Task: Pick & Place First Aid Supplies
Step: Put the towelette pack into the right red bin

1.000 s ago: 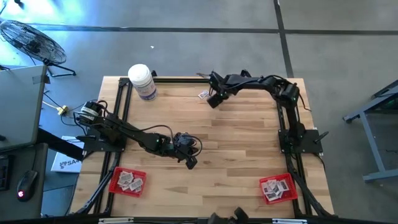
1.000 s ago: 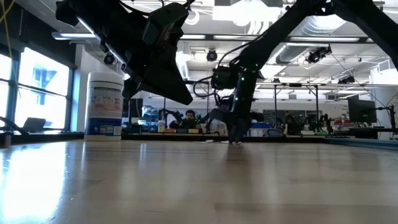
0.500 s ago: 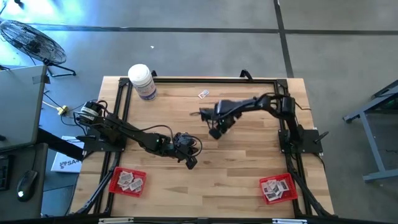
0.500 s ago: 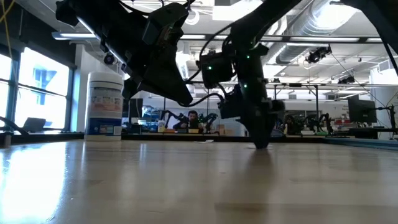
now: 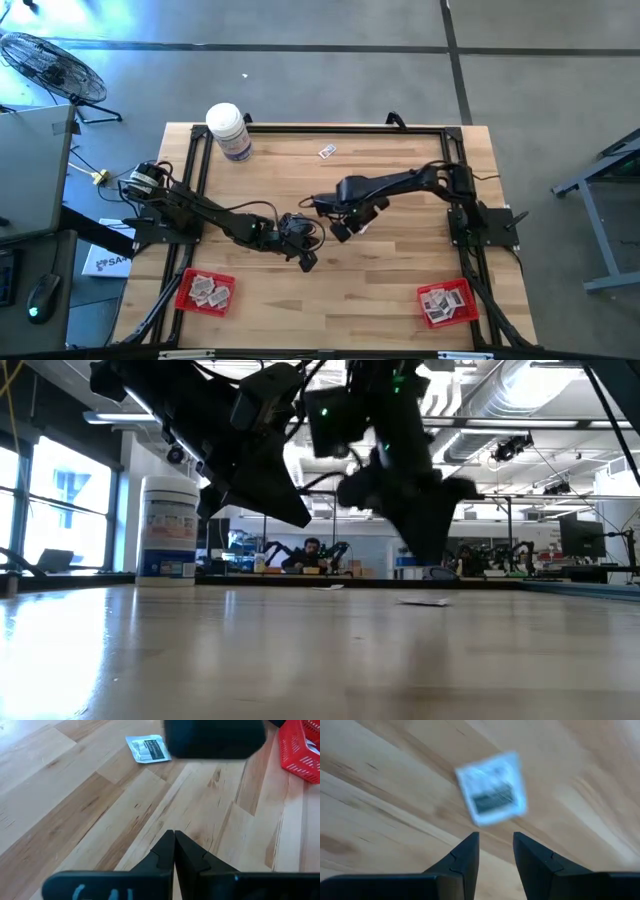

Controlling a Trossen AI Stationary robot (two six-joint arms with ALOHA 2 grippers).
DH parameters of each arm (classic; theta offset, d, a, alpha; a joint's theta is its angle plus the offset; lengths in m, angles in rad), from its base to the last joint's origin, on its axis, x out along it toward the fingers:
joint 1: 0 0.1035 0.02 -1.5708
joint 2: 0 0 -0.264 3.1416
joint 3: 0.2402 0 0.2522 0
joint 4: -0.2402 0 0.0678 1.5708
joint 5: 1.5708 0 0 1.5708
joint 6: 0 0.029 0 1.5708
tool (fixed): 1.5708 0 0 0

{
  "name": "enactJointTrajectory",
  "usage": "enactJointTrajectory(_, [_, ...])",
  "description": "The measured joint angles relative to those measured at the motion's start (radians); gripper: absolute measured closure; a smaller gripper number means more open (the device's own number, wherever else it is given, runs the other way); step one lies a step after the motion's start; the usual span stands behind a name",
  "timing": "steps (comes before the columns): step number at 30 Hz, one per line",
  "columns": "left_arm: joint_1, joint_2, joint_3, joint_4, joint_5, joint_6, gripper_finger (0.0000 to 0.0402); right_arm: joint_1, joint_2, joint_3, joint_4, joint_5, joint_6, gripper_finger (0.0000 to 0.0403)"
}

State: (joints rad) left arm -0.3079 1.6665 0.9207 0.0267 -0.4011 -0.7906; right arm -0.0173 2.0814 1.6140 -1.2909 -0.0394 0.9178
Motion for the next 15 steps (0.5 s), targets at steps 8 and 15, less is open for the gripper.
enactJointTrajectory(8, [0.000, 0.000, 0.000, 0.001, 0.005, 0.000, 0.0400, 0.011, -0.109, -0.154, -0.135, 0.001, 0.027, 0.0289])
enactJointTrajectory(15, [0.000, 0.000, 0.000, 0.001, 0.006, 0.000, 0.0400, -0.022, -0.313, -0.487, 0.107, 0.021, 0.205, 0.0289])
